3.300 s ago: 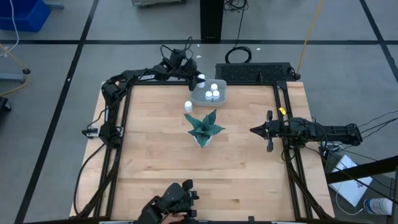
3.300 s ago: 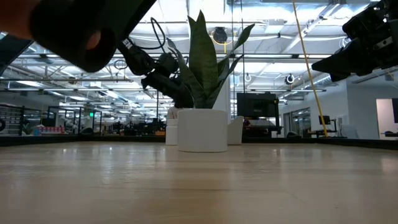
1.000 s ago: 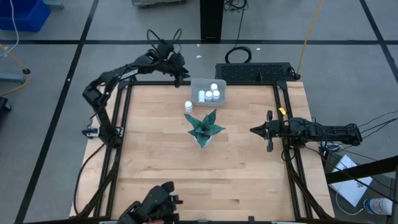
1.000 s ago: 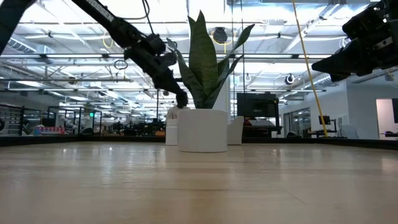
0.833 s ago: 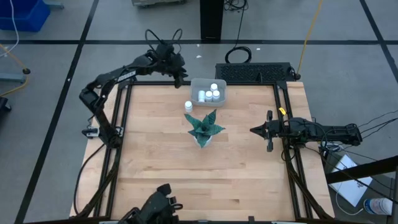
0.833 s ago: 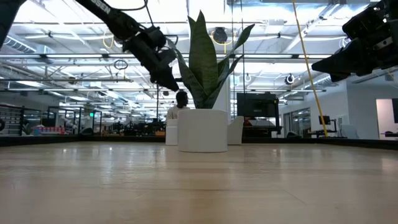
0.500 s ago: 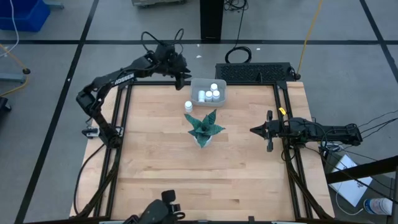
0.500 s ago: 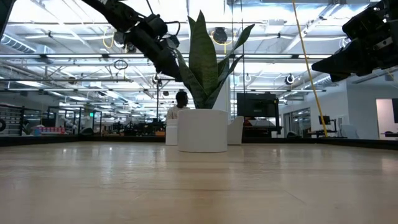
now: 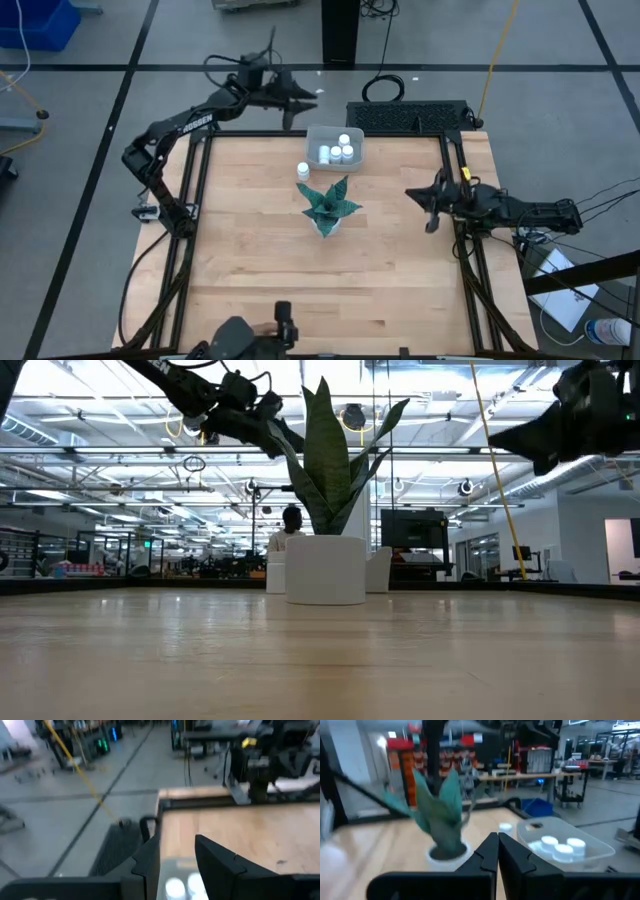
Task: Pick and place pill bottles into a basket
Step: Put the white medicine bottle into the gray bin
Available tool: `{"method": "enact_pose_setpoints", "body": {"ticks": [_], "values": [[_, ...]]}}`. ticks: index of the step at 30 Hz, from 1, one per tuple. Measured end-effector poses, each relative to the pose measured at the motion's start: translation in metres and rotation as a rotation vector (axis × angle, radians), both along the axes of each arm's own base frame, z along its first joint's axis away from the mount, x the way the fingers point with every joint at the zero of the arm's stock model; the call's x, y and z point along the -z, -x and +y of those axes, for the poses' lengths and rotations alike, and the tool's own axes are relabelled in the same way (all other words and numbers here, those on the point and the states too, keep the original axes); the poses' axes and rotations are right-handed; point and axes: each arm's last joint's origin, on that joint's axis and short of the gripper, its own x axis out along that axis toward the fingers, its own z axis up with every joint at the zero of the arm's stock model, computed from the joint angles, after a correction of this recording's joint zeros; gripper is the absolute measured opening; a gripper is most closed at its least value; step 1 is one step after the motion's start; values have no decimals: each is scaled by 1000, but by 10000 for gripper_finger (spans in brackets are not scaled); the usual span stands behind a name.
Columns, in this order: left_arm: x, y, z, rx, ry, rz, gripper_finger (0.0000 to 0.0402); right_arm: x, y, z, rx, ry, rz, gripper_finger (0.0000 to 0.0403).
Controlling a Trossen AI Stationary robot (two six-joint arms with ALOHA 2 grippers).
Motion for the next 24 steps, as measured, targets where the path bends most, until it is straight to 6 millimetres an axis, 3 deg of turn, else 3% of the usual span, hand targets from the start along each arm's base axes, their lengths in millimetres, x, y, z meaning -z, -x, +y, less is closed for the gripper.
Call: {"method": "enact_pose_setpoints", "body": {"ticks": [8,16,22,24], "values": [[-15,0,3,30,101,-139,127,-27,4,1,-48,-100,-312,4],[-19,-4,1,-53,492,-192,127,-63,25,-1,-104,-283,-808,4],[-19,-13,-10,-19,632,-180,127,-67,29,0,-140,-334,-872,4],[-19,-16,-13,-14,686,-178,127,-63,25,-1,-155,-431,-847,4]]}}
